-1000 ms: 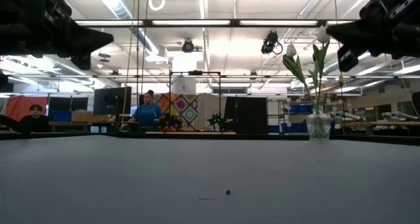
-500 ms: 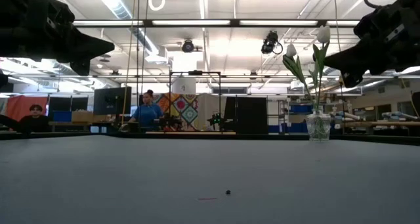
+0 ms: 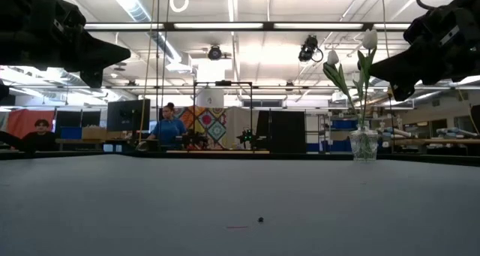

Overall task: Sort flowers into vase by color
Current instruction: Return to Home Position

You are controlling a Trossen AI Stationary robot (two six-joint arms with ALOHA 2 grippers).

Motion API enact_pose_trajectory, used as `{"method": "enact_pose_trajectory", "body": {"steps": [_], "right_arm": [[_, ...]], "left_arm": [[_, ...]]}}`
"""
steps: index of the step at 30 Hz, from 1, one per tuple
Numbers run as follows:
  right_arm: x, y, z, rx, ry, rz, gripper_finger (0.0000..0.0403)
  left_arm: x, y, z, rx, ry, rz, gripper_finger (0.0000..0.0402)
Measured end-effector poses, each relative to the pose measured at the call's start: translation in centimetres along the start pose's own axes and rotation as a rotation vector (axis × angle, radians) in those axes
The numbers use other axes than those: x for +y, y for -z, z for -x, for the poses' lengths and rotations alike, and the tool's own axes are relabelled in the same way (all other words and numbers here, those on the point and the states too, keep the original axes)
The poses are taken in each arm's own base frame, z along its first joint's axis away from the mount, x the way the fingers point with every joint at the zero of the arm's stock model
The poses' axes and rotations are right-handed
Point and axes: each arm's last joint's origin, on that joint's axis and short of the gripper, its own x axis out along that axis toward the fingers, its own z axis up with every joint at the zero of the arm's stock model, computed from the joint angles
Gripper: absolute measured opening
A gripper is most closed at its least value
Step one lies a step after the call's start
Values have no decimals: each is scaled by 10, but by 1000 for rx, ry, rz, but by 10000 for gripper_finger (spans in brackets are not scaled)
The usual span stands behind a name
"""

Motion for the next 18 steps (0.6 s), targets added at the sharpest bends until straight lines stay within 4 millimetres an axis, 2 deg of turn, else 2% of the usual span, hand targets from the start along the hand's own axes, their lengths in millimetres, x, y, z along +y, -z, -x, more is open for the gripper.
{"method": "enact_pose_trajectory", "body": {"steps": [8,18], "right_arm": [[1,0,2,-3,-9,1,47],[4,-17,17,-217,-76,15,48]], "left_arm": [[0,0,0,-2,1,1,24],[-2,1,0,7,19,1,25]]}}
